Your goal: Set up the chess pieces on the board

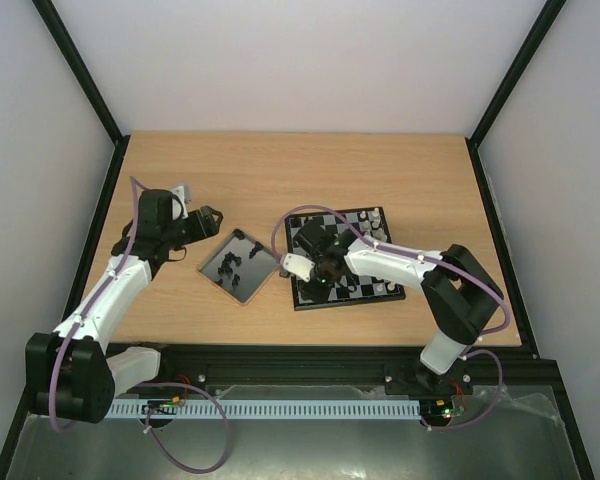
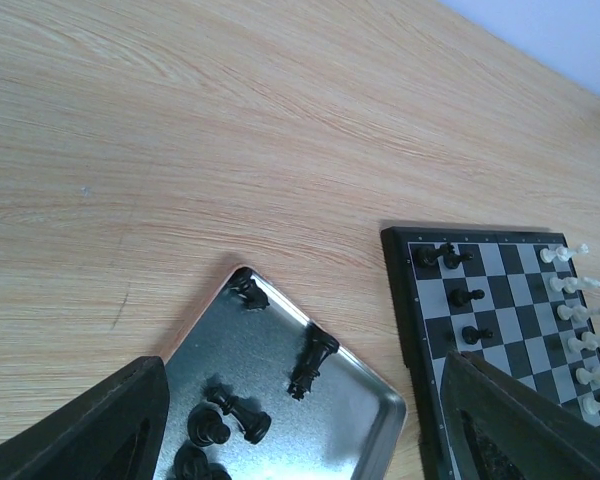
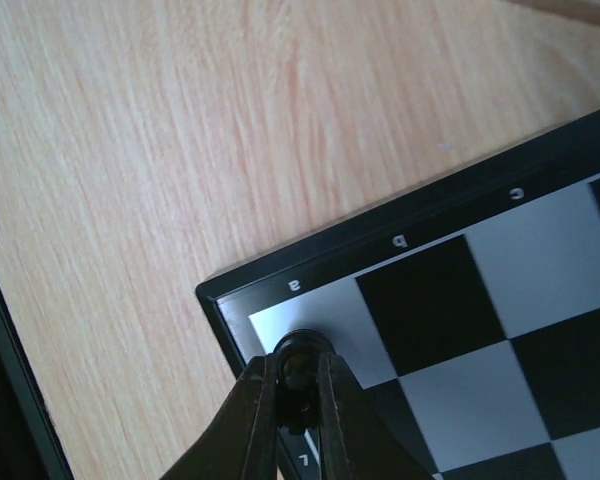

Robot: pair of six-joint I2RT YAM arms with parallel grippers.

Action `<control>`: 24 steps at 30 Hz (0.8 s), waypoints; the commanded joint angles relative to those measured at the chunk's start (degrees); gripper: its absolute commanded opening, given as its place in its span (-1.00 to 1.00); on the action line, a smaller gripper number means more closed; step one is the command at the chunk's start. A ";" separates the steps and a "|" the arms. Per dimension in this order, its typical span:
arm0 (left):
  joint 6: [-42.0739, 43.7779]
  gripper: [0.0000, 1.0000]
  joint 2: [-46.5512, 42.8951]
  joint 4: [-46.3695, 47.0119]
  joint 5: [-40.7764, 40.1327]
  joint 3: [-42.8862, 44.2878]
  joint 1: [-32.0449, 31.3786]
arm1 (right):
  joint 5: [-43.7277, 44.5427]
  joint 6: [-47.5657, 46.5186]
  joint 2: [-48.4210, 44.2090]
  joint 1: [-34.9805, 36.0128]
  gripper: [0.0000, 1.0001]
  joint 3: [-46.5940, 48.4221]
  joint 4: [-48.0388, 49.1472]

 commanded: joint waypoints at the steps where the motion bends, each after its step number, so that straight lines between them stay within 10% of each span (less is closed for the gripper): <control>1: -0.31 0.53 0.40 0.40 0.55 0.56 0.50 | -0.80 -1.15 -0.01 1.10 -0.97 -1.10 -3.16; 24: -0.31 0.53 1.46 0.30 1.68 0.60 0.68 | 1.10 0.31 1.01 1.47 -0.73 -1.86 -0.09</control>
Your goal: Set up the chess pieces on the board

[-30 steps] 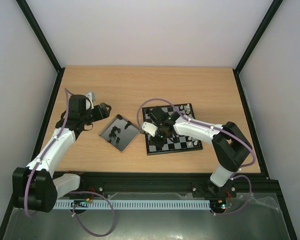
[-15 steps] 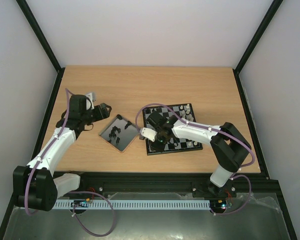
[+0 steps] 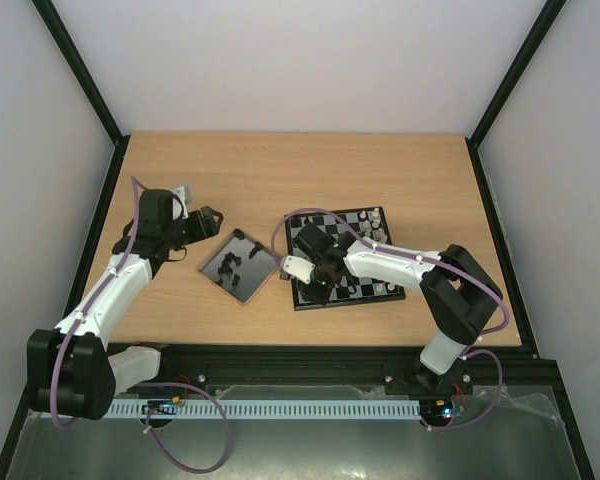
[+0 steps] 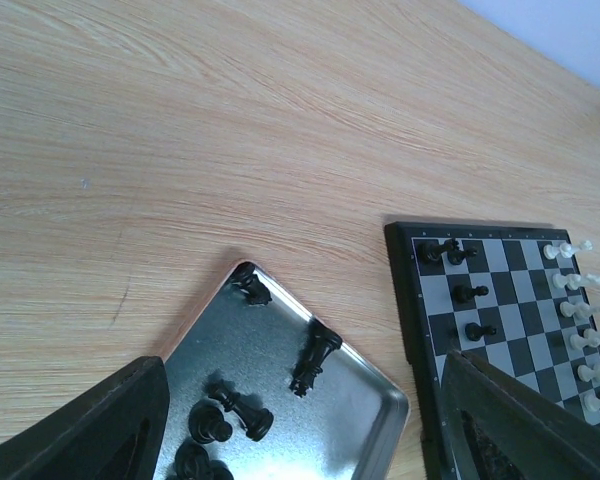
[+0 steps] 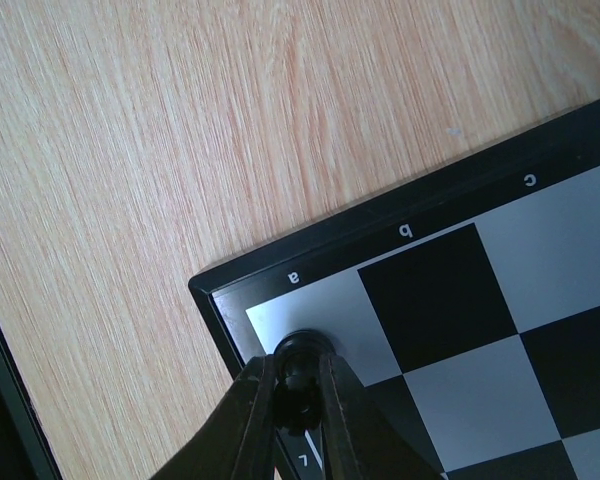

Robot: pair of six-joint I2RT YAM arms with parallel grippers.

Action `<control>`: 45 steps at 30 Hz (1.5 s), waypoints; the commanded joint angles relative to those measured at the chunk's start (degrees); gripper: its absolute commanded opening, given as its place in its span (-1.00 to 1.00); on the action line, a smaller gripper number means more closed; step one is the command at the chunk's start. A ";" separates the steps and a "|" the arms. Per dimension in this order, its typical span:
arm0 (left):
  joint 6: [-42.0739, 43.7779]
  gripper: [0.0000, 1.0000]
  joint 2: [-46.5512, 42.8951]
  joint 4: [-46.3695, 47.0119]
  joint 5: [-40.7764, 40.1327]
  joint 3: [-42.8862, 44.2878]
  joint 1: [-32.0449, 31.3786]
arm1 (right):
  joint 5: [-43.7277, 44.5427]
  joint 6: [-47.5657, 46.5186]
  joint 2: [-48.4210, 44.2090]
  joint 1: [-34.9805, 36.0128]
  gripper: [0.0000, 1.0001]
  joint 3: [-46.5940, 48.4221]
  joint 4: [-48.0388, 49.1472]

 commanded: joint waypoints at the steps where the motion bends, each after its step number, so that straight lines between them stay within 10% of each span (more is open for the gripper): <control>1: -0.31 0.53 0.56 0.32 1.11 0.59 0.37 | -0.11 0.44 0.76 0.49 -0.73 -0.73 -0.25; 15: 0.51 0.28 3.61 0.19 1.86 0.42 0.46 | -2.06 1.26 -7.12 -0.62 -0.06 -0.95 -0.79; 22: 4.66 -0.16 9.45 -2.55 1.98 2.61 -2.08 | -7.66 4.51 -17.88 -9.17 -0.04 -5.62 1.06; 31: 9.89 -0.14 20.12 -8.00 -8.71 7.92 -16.47 | -8.21 8.29 -29.20 -20.08 -0.05 -11.49 7.16; 45: 13.27 -0.18 33.80 -15.04 -16.82 20.27 -21.68 | -6.42 8.03 -31.44 -20.70 -0.05 -12.65 7.82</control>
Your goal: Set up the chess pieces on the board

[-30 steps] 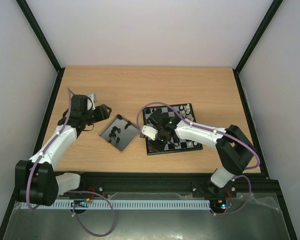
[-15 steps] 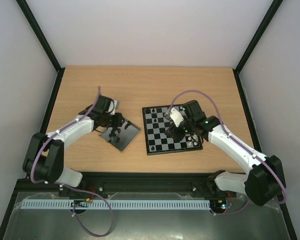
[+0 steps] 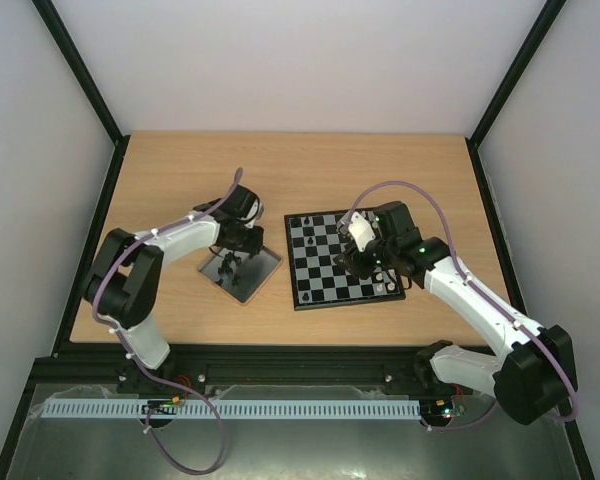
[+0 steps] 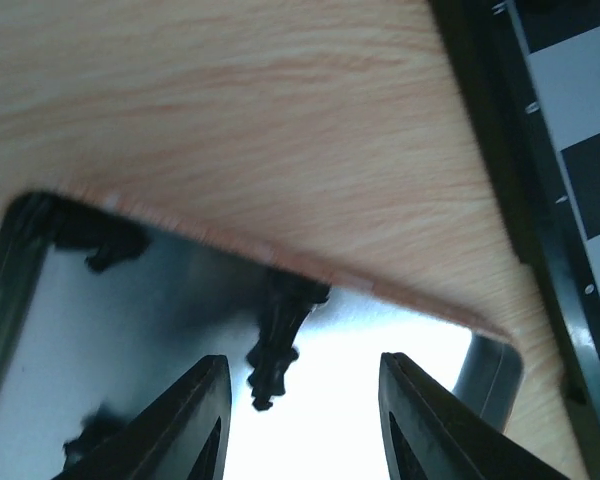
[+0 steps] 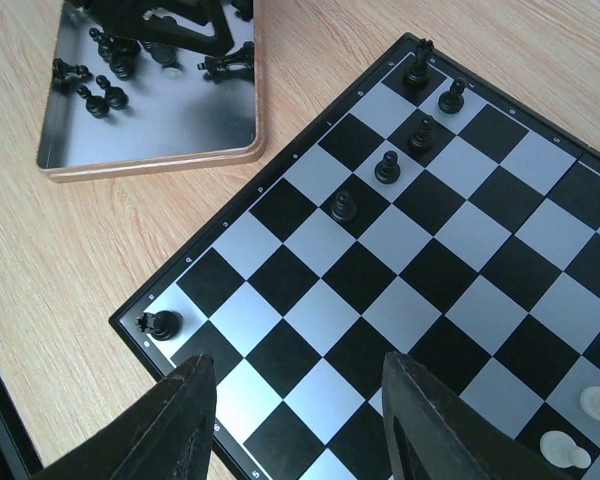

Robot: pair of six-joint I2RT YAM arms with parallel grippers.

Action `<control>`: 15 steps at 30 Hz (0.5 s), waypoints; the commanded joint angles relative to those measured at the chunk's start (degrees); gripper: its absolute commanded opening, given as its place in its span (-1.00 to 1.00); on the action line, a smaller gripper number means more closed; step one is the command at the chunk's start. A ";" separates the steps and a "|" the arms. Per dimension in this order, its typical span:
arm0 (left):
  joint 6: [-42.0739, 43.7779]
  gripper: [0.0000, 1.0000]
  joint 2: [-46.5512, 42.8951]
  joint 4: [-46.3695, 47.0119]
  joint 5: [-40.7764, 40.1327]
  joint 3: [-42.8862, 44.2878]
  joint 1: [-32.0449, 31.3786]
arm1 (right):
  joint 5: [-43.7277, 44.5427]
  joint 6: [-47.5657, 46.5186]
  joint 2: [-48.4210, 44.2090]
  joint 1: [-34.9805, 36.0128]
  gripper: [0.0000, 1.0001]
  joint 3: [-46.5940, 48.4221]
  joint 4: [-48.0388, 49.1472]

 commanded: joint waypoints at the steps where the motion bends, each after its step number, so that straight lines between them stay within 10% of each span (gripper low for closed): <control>1: 2.14 -0.22 3.63 -4.30 -4.93 4.84 -1.56 | 0.41 0.01 -0.82 -0.20 -0.04 -0.71 0.18; 15: 4.90 -0.32 8.31 -7.90 -10.85 5.64 -3.61 | 0.70 -0.77 -1.03 -0.19 -0.04 -1.11 0.22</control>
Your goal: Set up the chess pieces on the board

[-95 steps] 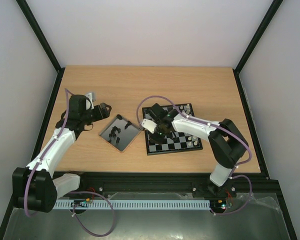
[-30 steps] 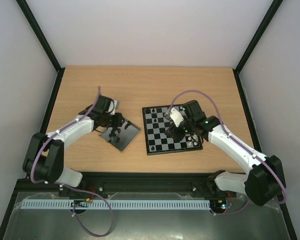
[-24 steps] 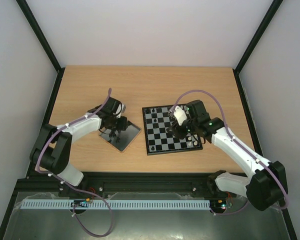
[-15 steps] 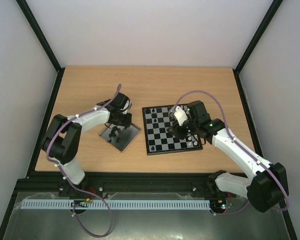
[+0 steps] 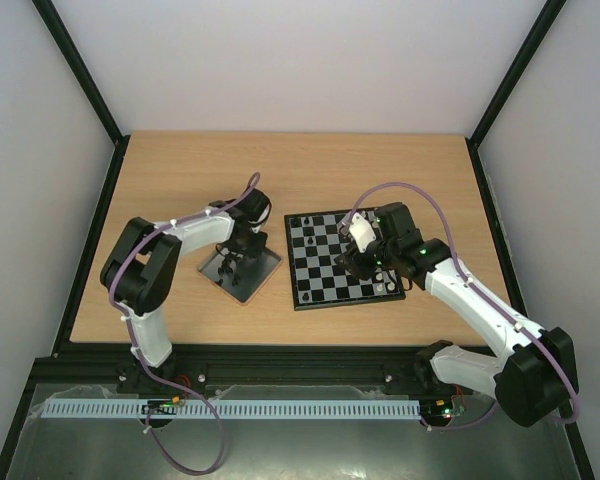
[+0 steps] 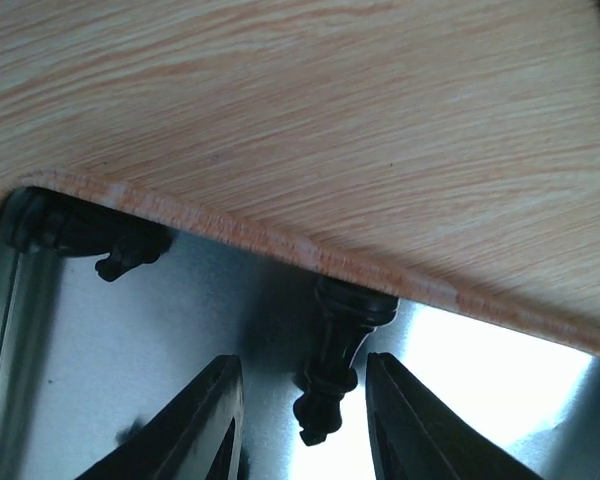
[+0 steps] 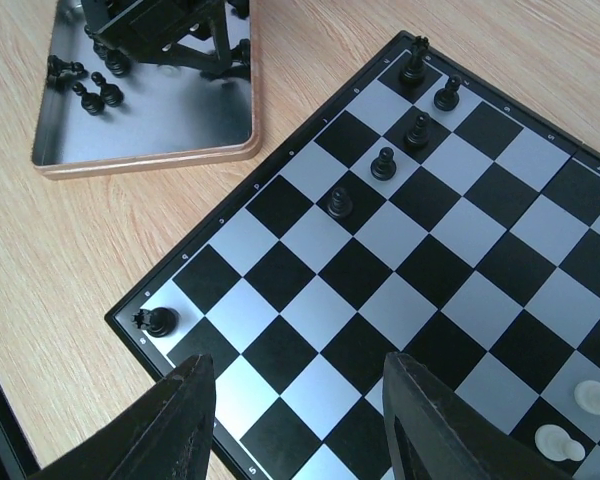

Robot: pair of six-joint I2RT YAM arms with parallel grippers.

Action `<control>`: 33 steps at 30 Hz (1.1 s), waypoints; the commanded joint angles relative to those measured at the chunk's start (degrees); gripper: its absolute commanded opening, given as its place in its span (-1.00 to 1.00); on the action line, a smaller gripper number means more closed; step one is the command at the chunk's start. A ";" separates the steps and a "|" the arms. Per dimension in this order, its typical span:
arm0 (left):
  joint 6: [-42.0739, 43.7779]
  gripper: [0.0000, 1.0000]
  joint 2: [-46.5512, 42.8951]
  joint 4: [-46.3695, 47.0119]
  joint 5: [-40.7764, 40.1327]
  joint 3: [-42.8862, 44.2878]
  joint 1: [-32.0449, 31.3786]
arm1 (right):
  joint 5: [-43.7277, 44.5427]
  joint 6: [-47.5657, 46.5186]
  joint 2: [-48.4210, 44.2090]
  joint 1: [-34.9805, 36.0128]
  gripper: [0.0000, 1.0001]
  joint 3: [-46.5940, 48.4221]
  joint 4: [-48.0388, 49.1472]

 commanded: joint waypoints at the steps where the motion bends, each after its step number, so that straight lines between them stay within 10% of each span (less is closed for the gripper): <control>1: 1.86 -0.36 0.26 -1.22 -1.30 -1.56 -0.43 | 0.18 -0.70 -0.35 -0.19 -0.04 -0.66 0.13; 21: 1.47 -0.86 -1.79 -3.94 0.33 -1.57 -1.81 | -1.05 -1.19 1.75 -0.22 -0.04 -0.46 -0.30; 33: 0.90 -0.85 -17.22 -8.78 27.39 -2.18 -2.25 | -10.70 -14.93 1.83 0.79 -0.05 7.15 -6.44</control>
